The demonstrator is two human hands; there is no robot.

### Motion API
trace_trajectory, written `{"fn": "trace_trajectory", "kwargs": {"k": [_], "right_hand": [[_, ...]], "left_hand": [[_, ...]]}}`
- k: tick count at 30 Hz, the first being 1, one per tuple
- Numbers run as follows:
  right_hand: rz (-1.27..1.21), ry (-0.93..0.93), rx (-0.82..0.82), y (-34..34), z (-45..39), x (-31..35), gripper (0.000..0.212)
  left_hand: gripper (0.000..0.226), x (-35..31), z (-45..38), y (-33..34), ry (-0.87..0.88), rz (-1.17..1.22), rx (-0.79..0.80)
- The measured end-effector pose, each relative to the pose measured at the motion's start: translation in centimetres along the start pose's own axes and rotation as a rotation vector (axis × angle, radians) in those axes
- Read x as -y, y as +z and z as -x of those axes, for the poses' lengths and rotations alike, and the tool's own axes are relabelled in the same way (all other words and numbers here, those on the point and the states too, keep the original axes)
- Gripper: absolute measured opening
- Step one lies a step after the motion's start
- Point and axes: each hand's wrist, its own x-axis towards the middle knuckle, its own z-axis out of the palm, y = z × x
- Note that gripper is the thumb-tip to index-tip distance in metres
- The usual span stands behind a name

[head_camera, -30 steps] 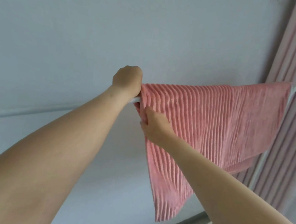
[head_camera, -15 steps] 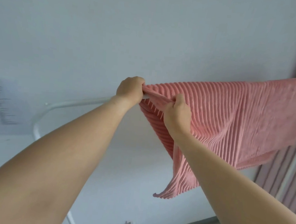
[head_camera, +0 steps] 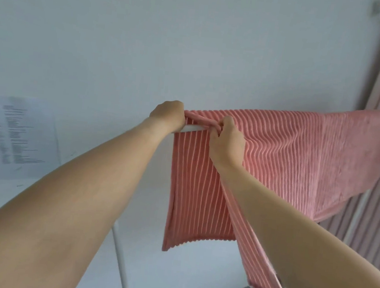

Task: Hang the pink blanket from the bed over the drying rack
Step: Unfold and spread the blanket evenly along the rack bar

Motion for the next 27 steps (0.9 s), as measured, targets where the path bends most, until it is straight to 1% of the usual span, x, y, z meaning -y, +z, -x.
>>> {"fn": "trace_trajectory", "kwargs": {"k": [3, 6, 8, 11, 13, 15, 18, 20, 22, 25, 27], "right_hand": [[0.025, 0.021, -0.074, 2.4, 2.0, 3.4, 0.012], [-0.006, 0.028, -0.122, 3.5, 3.3, 5.9, 0.012], [-0.005, 0.022, -0.149, 4.1, 4.3, 7.8, 0.011], [-0.008, 0.000, -0.159, 4.4, 5.5, 9.5, 0.012], [-0.012, -0.026, -0.148, 4.5, 6.3, 10.6, 0.014], [-0.010, -0.041, -0.106, 4.7, 7.2, 11.3, 0.016], [-0.007, -0.023, -0.103, 5.4, 8.2, 11.3, 0.016], [0.029, -0.069, -0.034, 6.3, 9.3, 11.4, 0.017], [0.056, -0.095, -0.019, 7.2, 10.4, 11.6, 0.017], [0.047, -0.026, -0.051, 7.2, 11.7, 11.7, 0.014], [0.080, -0.050, -0.053, 7.1, 12.3, 12.7, 0.016]], "left_hand": [[0.019, 3.0, -0.2, -1.3, 0.060, 0.070, 0.084], [0.027, 4.7, 0.0, -2.2, 0.090, 0.261, 0.168], [0.026, 6.2, 0.9, -2.8, 0.117, 0.382, 0.219], [0.024, 8.0, 2.4, -3.1, 0.182, 0.434, 0.258], [0.028, 9.7, 2.8, -3.1, 0.184, 0.484, 0.197], [0.030, 11.9, 3.6, -2.8, 0.154, 0.556, 0.094], [0.026, 14.1, 5.7, -1.5, 0.118, 0.610, -0.021], [0.021, 14.5, 7.5, -1.1, 0.114, 0.667, -0.104], [0.018, 14.6, 8.2, -1.0, 0.114, 0.754, -0.179], [0.020, 15.2, 8.4, -0.3, 0.099, 0.816, -0.185], [0.026, 16.6, 8.8, 0.2, 0.148, 0.832, -0.184]]}}
